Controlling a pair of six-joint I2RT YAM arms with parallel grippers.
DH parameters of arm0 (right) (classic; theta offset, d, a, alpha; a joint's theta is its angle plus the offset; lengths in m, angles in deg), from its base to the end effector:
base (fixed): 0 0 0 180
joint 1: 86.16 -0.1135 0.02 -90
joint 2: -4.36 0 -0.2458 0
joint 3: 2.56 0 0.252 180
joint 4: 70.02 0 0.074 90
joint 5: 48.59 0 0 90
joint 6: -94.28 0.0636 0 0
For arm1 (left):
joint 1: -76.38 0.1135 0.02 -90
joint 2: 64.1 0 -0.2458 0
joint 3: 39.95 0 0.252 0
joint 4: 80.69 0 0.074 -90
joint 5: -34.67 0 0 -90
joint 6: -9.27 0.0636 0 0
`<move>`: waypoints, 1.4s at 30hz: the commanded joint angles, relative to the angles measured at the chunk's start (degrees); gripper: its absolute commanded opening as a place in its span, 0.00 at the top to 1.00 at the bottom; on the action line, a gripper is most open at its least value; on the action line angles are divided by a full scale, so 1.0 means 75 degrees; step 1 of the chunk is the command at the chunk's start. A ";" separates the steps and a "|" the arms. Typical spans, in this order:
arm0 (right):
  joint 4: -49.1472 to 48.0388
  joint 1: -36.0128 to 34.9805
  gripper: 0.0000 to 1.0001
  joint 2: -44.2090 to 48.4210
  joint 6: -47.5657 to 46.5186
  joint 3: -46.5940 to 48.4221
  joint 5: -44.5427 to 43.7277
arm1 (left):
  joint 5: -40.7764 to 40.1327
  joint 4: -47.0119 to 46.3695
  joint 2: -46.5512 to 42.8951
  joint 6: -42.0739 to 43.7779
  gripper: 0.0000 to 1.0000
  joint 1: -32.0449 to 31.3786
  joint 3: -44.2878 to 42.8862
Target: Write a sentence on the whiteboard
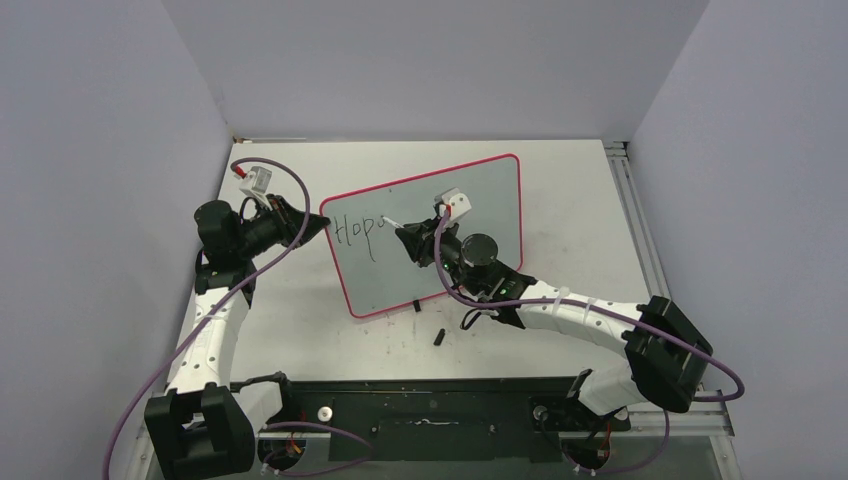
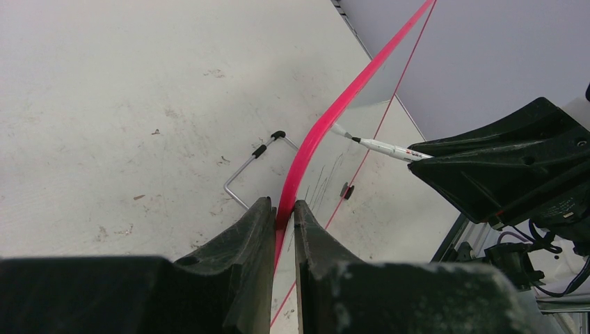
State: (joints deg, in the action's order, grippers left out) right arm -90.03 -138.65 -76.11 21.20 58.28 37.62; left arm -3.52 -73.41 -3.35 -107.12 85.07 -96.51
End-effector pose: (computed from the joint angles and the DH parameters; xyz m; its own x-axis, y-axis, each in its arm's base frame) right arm 0.2190 0.2783 0.2722 -0.2148 0.1971 -0.9566 -0.7199 0.6299 0.2914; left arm 0.2668 -0.0098 0.2870 -0.4730 -0.3503 -0.8084 0.5110 0.6384 -0.5756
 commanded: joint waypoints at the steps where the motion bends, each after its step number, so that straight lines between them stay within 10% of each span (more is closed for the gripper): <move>1: -0.0233 0.0041 0.95 -0.0164 -0.0034 0.0271 0.0068 | 0.0146 -0.0164 -0.0108 0.0003 0.88 -0.0028 -0.0211; 42: 0.0302 -0.0197 0.95 0.0254 0.0134 -0.0528 -0.0268 | 0.0134 -0.0171 -0.0102 0.0003 0.88 -0.0022 -0.0207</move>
State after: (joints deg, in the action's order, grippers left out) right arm -88.30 -140.27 -76.02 22.87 54.98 38.84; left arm -3.47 -73.41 -3.35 -107.12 85.05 -96.51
